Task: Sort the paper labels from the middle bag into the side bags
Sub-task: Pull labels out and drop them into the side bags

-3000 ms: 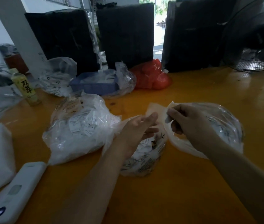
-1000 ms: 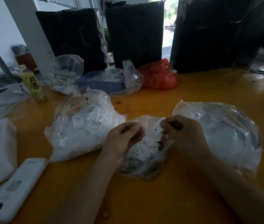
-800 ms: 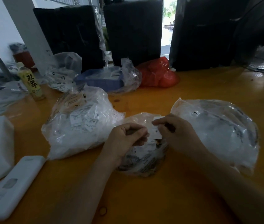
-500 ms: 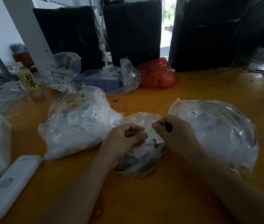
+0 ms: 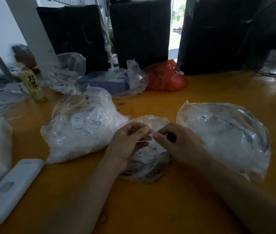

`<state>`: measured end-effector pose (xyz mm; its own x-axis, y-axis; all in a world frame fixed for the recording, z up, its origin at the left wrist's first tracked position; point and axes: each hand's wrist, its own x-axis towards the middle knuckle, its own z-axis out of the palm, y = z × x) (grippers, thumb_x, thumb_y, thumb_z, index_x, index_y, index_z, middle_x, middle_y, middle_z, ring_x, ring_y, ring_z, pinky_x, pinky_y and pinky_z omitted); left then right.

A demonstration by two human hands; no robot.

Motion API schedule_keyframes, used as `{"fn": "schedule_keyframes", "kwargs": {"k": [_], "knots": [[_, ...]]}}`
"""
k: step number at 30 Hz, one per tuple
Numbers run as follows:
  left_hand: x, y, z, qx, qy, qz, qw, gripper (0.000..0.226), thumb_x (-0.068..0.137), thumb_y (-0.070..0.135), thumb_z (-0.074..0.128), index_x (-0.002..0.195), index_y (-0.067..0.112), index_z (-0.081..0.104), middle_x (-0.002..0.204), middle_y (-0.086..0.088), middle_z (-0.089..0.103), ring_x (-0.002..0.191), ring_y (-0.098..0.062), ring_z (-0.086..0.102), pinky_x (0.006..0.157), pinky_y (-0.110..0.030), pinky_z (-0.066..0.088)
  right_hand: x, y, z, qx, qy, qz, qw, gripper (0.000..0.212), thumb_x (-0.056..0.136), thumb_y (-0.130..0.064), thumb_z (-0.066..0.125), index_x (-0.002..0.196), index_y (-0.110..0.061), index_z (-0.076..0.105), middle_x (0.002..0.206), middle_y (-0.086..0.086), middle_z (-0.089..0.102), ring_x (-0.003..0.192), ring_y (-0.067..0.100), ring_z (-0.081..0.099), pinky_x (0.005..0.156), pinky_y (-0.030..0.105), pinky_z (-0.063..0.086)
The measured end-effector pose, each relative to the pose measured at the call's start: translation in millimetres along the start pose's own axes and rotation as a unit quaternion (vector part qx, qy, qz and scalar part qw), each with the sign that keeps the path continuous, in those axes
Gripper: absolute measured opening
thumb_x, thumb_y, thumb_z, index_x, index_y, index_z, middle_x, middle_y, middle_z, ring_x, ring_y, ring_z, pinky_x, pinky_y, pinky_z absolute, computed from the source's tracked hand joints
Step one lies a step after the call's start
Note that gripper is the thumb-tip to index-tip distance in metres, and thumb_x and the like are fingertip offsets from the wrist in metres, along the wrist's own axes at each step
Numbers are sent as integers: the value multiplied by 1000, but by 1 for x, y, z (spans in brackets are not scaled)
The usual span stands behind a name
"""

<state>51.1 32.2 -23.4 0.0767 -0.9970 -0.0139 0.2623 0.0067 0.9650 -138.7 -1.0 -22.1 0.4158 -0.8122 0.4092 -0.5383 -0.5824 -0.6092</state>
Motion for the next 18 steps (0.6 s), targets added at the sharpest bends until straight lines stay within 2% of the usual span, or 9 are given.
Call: {"fn": "schedule_keyframes", "kwargs": {"k": [2, 4, 6, 7, 9, 13, 18], "knots": [[-2, -2, 1, 115, -16, 36, 993, 8, 92, 25, 79, 98, 19, 77, 92, -3, 79, 81, -14, 73, 71, -22, 58, 0, -3, -3, 21, 18, -11, 1000, 36, 89, -69, 46, 99, -39, 63, 94, -22, 55, 83, -4, 57, 67, 7, 45], [-6, -5, 3, 239, -46, 74, 967, 14, 88, 40, 80, 96, 28, 79, 89, 3, 78, 80, -8, 72, 71, -20, 57, 0, -4, -6, 24, 22, -16, 999, 43, 86, -72, 47, 103, -38, 66, 95, -22, 55, 81, 0, 56, 66, 11, 47], [-7, -8, 5, 299, -61, 84, 949, 11, 89, 38, 80, 95, 29, 79, 89, 4, 78, 85, -11, 74, 75, -28, 60, 0, -3, -6, 4, 12, -14, 1000, 33, 87, -63, 55, 100, -36, 69, 92, -22, 55, 81, 0, 55, 65, 13, 47], [-7, -9, 6, 306, -63, 80, 947, 10, 90, 35, 81, 97, 28, 79, 91, 4, 79, 88, -14, 75, 80, -34, 62, 0, -1, -6, -2, 10, -13, 1000, 24, 89, -54, 60, 98, -34, 71, 89, -21, 56, 80, 0, 55, 65, 13, 46], [-6, -10, 6, 290, -59, 66, 953, 17, 89, 31, 83, 102, 23, 76, 95, 2, 79, 92, -15, 76, 86, -37, 63, 2, 2, -6, -4, 17, -13, 1000, 15, 93, -42, 65, 91, -29, 72, 85, -18, 57, 77, 2, 54, 62, 14, 44], [-5, -7, 4, 242, -41, 38, 969, 28, 84, 34, 85, 102, 18, 71, 94, -3, 77, 87, -13, 73, 75, -26, 57, 3, 5, -8, -10, 18, -8, 1000, 25, 93, -51, 60, 81, -30, 66, 78, -16, 56, 71, 3, 53, 57, 15, 40], [-7, -6, 4, 213, -56, 35, 975, 34, 76, 44, 83, 94, 16, 75, 85, 2, 75, 78, -7, 69, 70, -19, 54, 3, 5, -11, 36, -12, -1, 999, 12, 85, -52, 68, 80, -42, 66, 88, -31, 60, 71, 1, 55, 57, 17, 44]]}}
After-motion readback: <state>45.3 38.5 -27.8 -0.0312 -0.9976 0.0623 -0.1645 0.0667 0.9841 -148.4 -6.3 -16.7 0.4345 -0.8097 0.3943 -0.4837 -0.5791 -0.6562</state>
